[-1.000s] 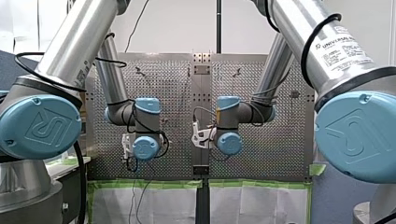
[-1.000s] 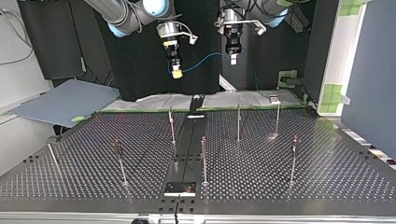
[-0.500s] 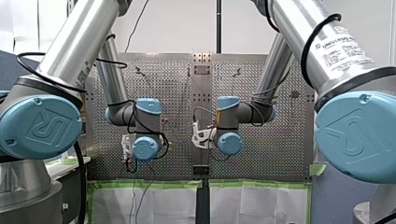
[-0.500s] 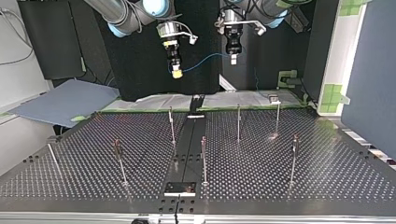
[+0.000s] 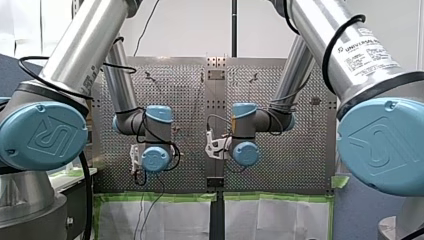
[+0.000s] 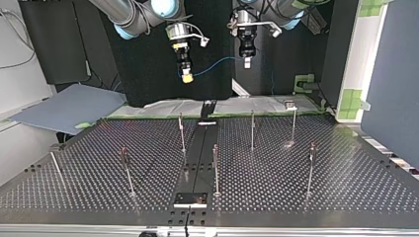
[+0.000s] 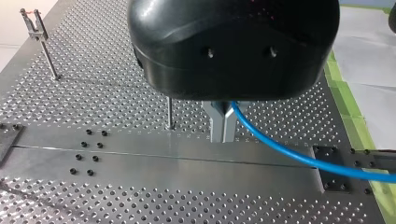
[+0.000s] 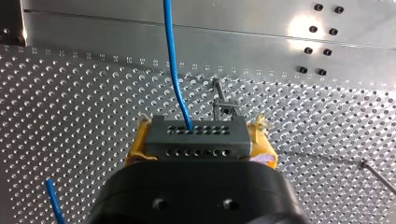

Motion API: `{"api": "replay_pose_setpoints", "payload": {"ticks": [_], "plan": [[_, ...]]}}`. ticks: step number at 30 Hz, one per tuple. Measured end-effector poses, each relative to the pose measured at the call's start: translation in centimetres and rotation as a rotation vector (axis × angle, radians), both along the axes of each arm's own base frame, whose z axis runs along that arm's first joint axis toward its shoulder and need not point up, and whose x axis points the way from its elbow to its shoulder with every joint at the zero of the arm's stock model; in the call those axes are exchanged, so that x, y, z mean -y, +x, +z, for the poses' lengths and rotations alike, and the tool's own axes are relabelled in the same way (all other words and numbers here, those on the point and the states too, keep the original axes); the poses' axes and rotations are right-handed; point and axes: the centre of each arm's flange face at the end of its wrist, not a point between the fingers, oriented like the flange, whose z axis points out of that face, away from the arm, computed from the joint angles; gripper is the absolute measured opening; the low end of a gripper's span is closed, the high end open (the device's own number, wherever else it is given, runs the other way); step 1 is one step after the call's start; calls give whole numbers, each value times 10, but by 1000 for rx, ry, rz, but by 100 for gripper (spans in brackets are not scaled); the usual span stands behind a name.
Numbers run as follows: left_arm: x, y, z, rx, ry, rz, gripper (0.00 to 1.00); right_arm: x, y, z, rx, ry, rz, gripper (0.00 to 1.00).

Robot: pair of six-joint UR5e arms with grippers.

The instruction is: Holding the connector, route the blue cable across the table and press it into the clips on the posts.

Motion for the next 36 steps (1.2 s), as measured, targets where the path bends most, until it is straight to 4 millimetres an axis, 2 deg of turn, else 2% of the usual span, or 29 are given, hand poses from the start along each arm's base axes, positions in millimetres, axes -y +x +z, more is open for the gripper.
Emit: {"api": "replay_pose_setpoints", "payload": {"ticks": [6,12,26,32,36], "plan": [[0,0,0,0,0,0,0,0,1,-1,-3,0,0,0],[0,0,0,0,0,0,0,2,6,-15,-60,15,-28,0],[0,0,0,0,0,0,0,-14,-12,-84,-239,169,-40,0],[-6,-2,-6,-22,26,-1,0,-20,-17,-90,-284,211,-37,0],[-14,3,-2,-31,35,-1,0,-16,-13,-79,-269,219,-39,0]]}}
